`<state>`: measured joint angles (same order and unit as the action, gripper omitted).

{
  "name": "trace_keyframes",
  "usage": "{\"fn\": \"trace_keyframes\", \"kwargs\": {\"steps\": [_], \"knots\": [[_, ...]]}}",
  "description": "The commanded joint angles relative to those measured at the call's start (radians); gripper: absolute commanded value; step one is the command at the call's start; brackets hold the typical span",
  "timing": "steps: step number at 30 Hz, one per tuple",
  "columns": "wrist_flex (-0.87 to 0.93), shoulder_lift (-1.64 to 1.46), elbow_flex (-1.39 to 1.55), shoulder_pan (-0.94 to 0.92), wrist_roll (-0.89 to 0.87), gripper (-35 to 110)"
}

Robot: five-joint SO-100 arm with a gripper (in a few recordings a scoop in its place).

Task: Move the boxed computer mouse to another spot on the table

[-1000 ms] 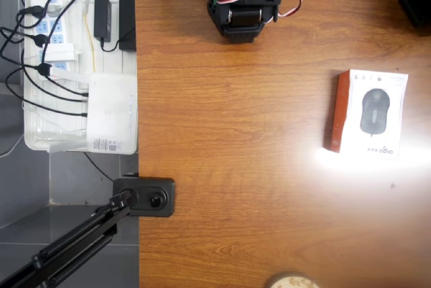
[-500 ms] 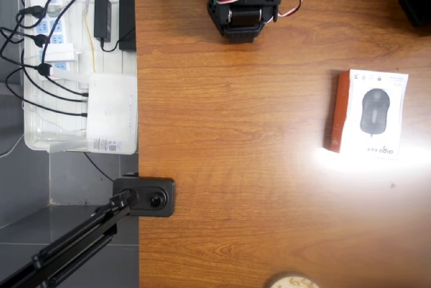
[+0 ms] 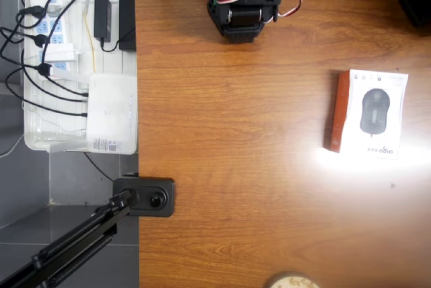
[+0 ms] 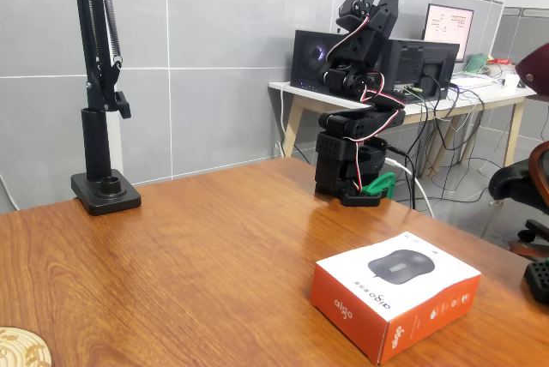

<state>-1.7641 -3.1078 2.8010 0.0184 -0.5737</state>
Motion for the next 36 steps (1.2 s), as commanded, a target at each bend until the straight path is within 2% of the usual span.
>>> {"fn": "trace_keyframes", "kwargs": {"steps": [1, 2, 5, 8, 10, 11, 12, 13, 15, 17, 20, 23, 25, 26, 27, 29, 30, 36], "knots": [[-0.002, -0.002, 0.0, -0.005, 0.018, 7], [-0.002, -0.002, 0.0, -0.005, 0.037, 12], [0.097, -0.002, 0.0, -0.087, 0.037, 4], [0.362, 0.0, -0.026, -0.146, 0.021, 0], [0.75, 0.0, -0.169, -0.15, 0.003, 0], [1.063, 0.0, -0.299, -0.103, 0.009, 0], [1.365, 0.048, -0.459, 0.014, -0.06, 0], [1.428, 0.193, -0.601, 0.156, -0.167, 0], [1.319, 0.552, -0.862, 0.383, -0.325, 0], [1.431, 0.854, -1.186, 0.511, -0.393, 0], [1.568, 1.215, -1.56, 0.617, -0.44, 8], [1.637, 1.382, -1.646, 0.686, -0.413, 14], [1.838, 1.382, -1.609, 0.738, -0.431, 15], [1.96, 1.37, -1.589, 0.769, -0.491, 20], [2.008, 1.37, -1.56, 0.799, -0.565, 32], [2.008, 1.39, -1.503, 0.842, -0.739, 83], [2.014, 1.407, -1.486, 0.856, -0.769, 103], [2.154, 1.364, -1.258, 0.884, -0.98, 105]]}}
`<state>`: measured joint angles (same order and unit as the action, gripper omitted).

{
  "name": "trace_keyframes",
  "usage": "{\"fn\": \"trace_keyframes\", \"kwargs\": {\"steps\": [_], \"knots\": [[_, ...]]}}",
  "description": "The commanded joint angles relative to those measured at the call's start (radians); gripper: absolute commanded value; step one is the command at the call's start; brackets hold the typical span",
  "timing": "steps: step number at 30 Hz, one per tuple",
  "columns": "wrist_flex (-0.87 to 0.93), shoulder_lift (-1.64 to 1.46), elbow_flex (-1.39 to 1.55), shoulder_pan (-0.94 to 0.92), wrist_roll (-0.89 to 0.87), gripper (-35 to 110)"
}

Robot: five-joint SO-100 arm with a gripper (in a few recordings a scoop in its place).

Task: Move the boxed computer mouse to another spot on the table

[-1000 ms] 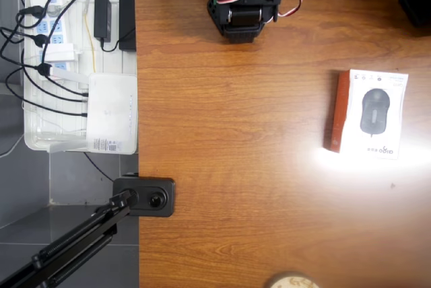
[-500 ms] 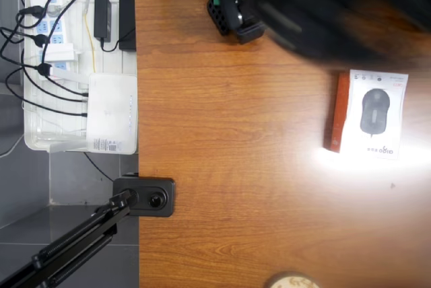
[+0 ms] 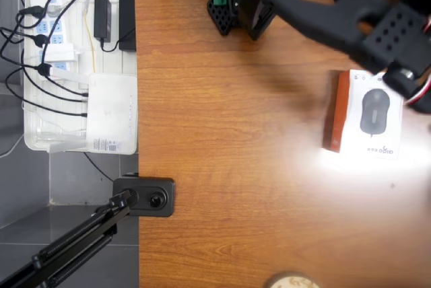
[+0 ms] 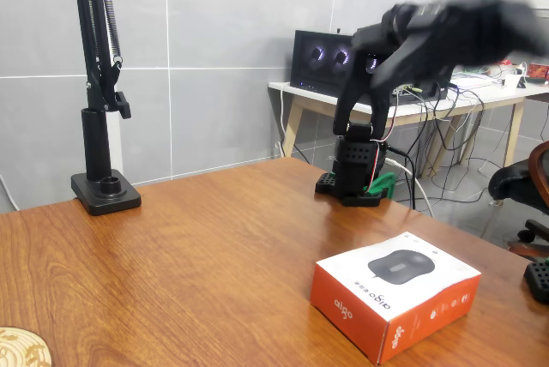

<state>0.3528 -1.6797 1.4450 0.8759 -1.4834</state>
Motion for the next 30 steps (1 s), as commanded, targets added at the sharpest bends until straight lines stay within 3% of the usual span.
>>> {"fn": "trace_keyframes", "kwargs": {"steps": [1, 5, 10, 17, 19, 23, 26, 30], "knots": [[0.052, -0.103, 0.166, 0.032, -0.051, 105], [0.155, -0.218, 0.36, 0.035, 0.095, 105], [0.178, -0.17, 0.402, 0.057, 0.247, 106], [0.327, 0.077, 0.14, 0.08, 0.331, 99], [0.344, 0.123, 0.048, 0.08, 0.36, 93], [0.33, 0.17, -0.04, 0.091, 0.449, 64], [0.318, 0.193, -0.091, 0.094, 0.634, 50], [0.336, 0.179, -0.147, 0.078, 0.962, 45]]}}
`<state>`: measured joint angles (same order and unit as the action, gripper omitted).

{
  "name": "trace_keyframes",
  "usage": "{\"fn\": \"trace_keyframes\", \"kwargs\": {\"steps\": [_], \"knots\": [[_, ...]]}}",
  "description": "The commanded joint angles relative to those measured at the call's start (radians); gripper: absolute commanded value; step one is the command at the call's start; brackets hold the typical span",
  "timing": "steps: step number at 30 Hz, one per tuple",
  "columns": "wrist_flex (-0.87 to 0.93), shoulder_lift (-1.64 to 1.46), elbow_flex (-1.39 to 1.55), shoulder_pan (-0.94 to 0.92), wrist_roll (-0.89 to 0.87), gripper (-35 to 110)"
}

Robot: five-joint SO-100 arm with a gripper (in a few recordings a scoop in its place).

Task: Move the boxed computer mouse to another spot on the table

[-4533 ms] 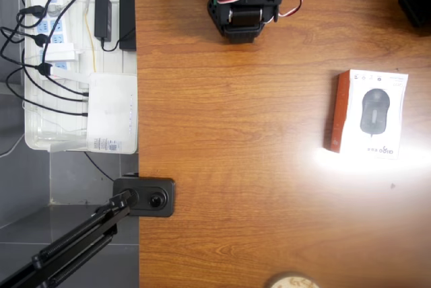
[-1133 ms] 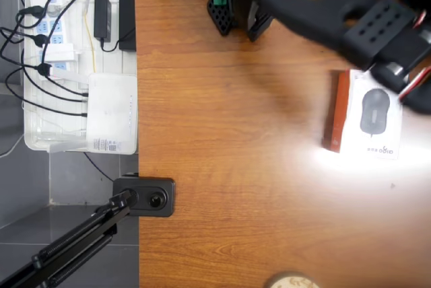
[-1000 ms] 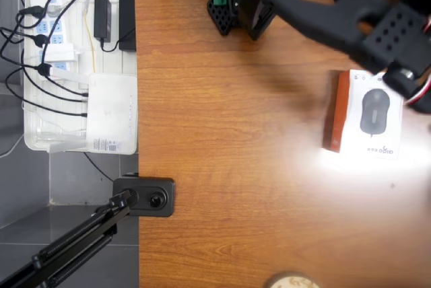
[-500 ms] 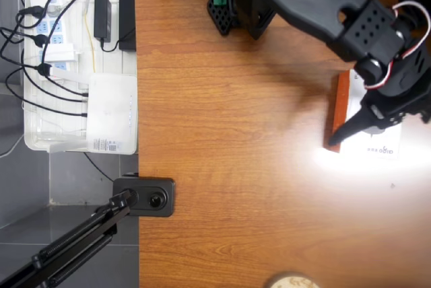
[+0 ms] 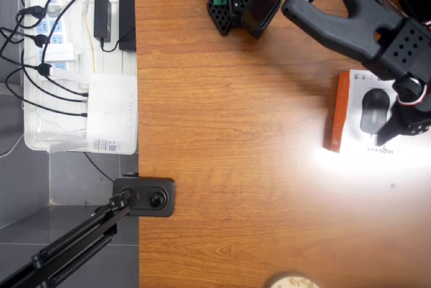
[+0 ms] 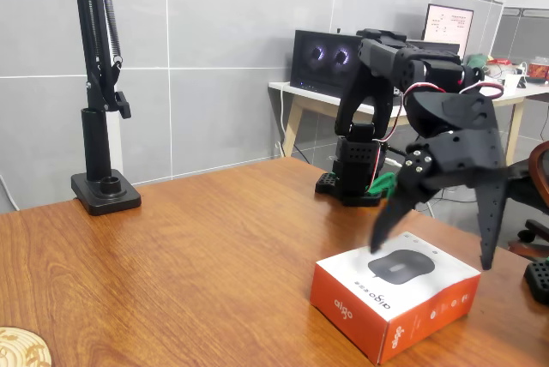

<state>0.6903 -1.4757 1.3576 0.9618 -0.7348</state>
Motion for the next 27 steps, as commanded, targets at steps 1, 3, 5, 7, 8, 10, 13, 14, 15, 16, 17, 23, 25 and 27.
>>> {"fn": "trace_keyframes", "kwargs": {"steps": [1, 3, 5, 7, 8, 10, 13, 14, 15, 16, 17, 23, 25, 27], "knots": [[-0.002, -0.038, -0.06, -0.017, 0.278, 46], [0.041, -0.064, -0.061, -0.021, 0.258, 47], [0.13, -0.08, -0.078, -0.021, 0.196, 48], [0.245, -0.081, -0.124, -0.025, 0.153, 49], [0.284, -0.083, -0.146, -0.026, 0.16, 51], [0.341, -0.087, -0.167, -0.028, 0.204, 60], [0.416, -0.092, -0.164, -0.026, 0.244, 75], [0.431, -0.089, -0.152, -0.025, 0.244, 79], [0.439, -0.086, -0.137, -0.025, 0.236, 81], [0.44, -0.083, -0.123, -0.023, 0.23, 81], [0.44, -0.075, -0.107, -0.02, 0.229, 79], [0.388, -0.002, -0.029, 0.023, 0.287, 77], [0.371, 0.025, -0.028, 0.035, 0.298, 80], [0.357, 0.052, -0.028, 0.04, 0.301, 89]]}}
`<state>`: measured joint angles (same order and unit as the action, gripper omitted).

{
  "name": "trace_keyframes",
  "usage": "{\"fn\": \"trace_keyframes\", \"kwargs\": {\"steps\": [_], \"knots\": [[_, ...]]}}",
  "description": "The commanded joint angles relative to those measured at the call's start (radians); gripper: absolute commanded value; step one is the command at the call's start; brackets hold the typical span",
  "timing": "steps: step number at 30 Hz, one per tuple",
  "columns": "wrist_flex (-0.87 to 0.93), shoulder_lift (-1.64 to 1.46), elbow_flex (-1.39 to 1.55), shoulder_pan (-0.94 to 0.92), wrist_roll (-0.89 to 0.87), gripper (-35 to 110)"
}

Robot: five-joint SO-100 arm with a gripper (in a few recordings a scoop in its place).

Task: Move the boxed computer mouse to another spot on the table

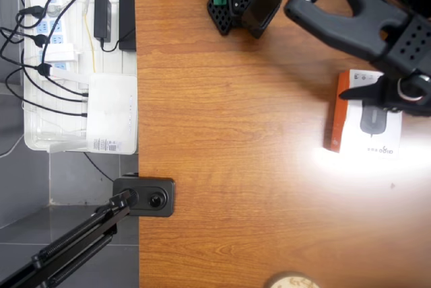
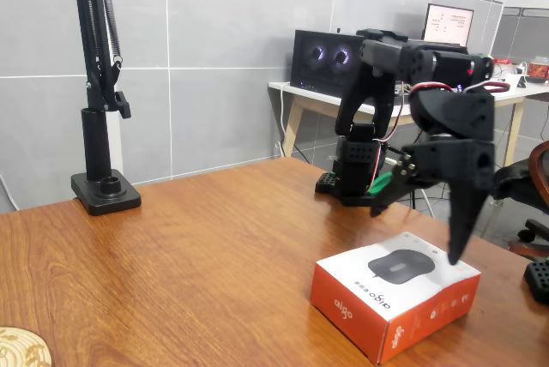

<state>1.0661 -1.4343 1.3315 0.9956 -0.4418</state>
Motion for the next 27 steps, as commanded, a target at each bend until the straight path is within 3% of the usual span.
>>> {"fn": "trace_keyframes", "kwargs": {"steps": [1, 8, 17, 19, 20, 22, 27], "knots": [[-0.029, 0.023, -0.002, 0.009, 0.008, 93], [-0.049, 0.087, -0.011, 0.009, -0.018, 102], [-0.201, 0.141, 0.126, 0.002, -0.023, 95], [-0.224, 0.155, 0.153, 0.0, -0.021, 74], [-0.204, 0.155, 0.155, -0.006, -0.02, 56], [-0.086, 0.149, 0.129, -0.025, -0.044, 0], [0.032, 0.118, -0.051, -0.087, -0.066, 0]]}}
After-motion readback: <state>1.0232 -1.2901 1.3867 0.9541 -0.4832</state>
